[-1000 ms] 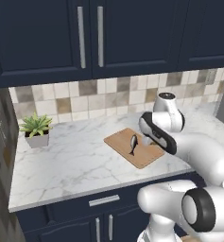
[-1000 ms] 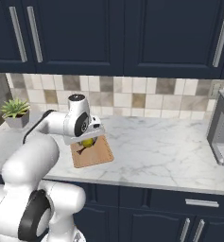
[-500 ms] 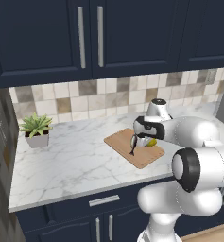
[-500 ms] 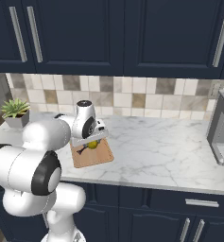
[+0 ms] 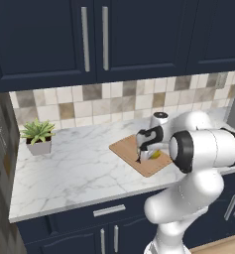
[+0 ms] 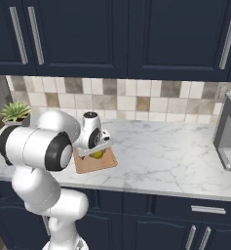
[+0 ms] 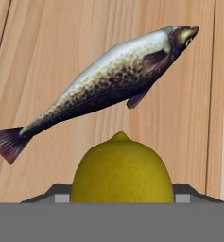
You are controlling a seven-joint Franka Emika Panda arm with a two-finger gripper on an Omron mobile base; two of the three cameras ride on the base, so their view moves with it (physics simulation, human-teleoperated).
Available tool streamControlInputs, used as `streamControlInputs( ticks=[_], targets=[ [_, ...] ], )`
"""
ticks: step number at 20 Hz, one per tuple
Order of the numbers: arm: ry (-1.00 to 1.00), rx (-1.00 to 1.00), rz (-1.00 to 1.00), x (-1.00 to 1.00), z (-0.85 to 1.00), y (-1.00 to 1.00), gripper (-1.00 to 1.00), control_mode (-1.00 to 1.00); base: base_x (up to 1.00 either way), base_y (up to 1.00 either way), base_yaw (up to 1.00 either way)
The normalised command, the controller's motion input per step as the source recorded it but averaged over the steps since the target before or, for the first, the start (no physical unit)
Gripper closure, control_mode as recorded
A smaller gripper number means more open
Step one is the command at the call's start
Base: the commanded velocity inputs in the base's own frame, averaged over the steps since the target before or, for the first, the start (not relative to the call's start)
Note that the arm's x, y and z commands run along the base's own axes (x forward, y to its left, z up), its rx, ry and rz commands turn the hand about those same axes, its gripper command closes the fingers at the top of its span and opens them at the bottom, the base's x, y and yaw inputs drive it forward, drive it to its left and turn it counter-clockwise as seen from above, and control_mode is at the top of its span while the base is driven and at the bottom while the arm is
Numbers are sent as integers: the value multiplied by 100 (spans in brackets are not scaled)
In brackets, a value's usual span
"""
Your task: Retrieve a lemon from the fridge and place it on the cutting board with the fish.
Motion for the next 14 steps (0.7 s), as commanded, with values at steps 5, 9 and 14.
streamControlInputs(
  ticks=[5, 9, 14],
  targets=[
    [1, 0, 3, 17, -23, 0, 100, -100, 0, 0, 0],
    [0, 0, 3, 13, -18, 0, 100, -100, 0, 0, 0],
    [0, 0, 2, 7, -17, 0, -100, -100, 0, 0, 0]
  ],
)
